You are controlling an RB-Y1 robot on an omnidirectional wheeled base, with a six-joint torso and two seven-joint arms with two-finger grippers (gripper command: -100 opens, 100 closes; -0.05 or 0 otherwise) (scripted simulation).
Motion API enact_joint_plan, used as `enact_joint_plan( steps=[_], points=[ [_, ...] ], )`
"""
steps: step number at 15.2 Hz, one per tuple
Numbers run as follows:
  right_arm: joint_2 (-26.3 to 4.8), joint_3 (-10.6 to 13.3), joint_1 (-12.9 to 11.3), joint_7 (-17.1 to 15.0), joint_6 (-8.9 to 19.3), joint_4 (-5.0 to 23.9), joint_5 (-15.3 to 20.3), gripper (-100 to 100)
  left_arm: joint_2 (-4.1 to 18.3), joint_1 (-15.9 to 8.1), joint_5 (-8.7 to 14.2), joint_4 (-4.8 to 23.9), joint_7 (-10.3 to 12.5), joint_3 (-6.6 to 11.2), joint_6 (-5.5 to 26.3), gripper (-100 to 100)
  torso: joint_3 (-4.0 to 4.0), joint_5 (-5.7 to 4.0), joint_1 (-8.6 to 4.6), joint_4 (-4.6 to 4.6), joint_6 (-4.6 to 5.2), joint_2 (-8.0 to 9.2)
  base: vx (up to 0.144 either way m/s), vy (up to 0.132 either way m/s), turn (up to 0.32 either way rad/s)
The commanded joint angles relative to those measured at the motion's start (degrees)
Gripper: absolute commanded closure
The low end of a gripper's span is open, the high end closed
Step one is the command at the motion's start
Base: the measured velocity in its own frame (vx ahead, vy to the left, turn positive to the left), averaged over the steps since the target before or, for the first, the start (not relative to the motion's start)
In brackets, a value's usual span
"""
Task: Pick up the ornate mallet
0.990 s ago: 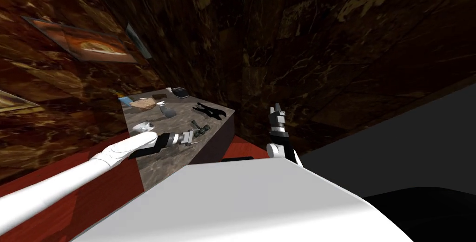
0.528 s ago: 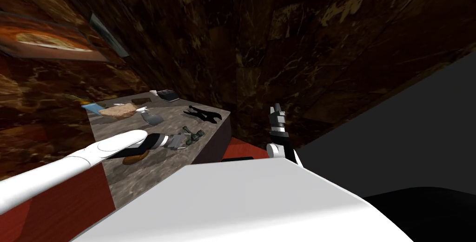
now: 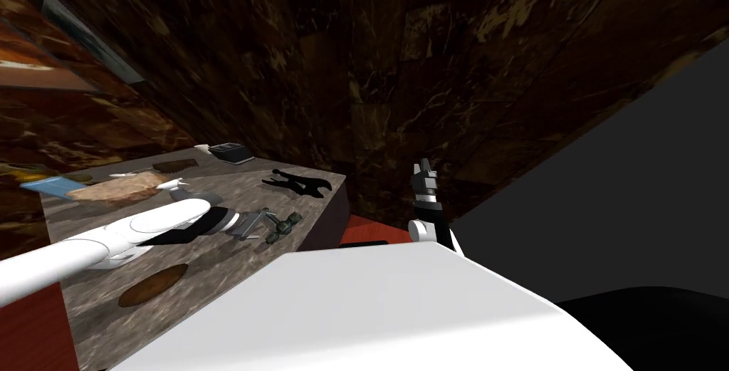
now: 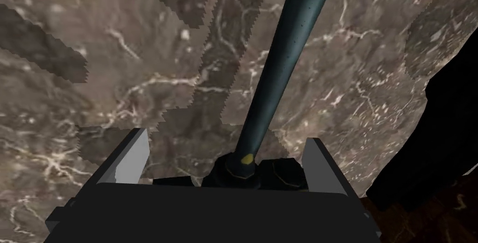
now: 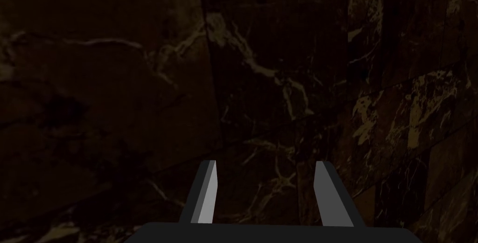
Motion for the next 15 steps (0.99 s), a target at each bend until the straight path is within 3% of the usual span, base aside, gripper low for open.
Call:
enact_joint_plan(
  steps=[1,3,10,11,14,15],
  points=[
    [0.0,0.0,0.0,0.0,0.0,0.0,0.0,0,0.4,0.1,-1.6,1.4,-1.2,-0.49,-0.9,-100,0.00,0.00,0.00,0.00,0.00,0.00,0.109,-0.003,-0.178],
    [0.0,0.0,0.0,0.0,0.0,0.0,0.0,0,1.7,0.5,-4.6,3.6,-3.1,-1.56,-3.1,-100,0.00,0.00,-0.02,0.00,-0.02,0.01,0.121,-0.005,-0.227],
    [0.0,0.0,0.0,0.0,0.0,0.0,0.0,0,2.8,1.7,-9.5,7.0,-5.8,-3.57,-6.5,-100,0.02,0.01,0.03,0.01,-0.03,0.05,0.103,0.008,-0.157],
    [0.0,0.0,0.0,0.0,0.0,0.0,0.0,0,3.2,2.0,-8.2,6.1,-5.3,-2.88,-5.8,-100,0.04,0.01,0.03,0.01,-0.06,0.08,0.048,0.014,-0.041],
    [0.0,0.0,0.0,0.0,0.0,0.0,0.0,0,0.7,3.1,-9.2,7.1,-5.8,-3.74,-2.8,-100,0.25,0.04,0.02,0.09,-0.07,0.45,-0.015,0.014,-0.055],
    [0.0,0.0,0.0,0.0,0.0,0.0,0.0,0,1.4,2.8,-8.8,6.9,-5.8,-3.47,-3.9,-100,0.30,0.03,0.02,0.11,-0.08,0.54,-0.019,0.008,-0.022]
  ],
)
